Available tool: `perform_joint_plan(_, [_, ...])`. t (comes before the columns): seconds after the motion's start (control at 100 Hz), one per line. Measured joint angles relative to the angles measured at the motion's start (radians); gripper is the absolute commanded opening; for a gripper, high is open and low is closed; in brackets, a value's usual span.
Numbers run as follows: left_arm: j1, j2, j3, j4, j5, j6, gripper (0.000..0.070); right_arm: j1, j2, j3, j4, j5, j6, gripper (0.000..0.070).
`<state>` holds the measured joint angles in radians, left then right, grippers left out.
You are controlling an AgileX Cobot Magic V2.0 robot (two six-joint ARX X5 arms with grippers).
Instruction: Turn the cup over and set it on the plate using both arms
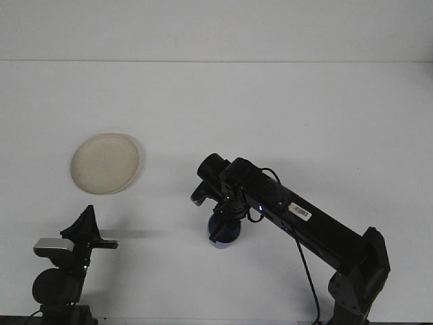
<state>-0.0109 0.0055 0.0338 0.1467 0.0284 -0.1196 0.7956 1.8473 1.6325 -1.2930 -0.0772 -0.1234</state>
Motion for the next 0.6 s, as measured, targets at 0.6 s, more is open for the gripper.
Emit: perform_joint_plan(0.6, [0.0,0.0,0.0,0.0,0.0,-0.002,0.0013,0.004,0.026,0.003,0.018,-0.001,-0.003,0.0])
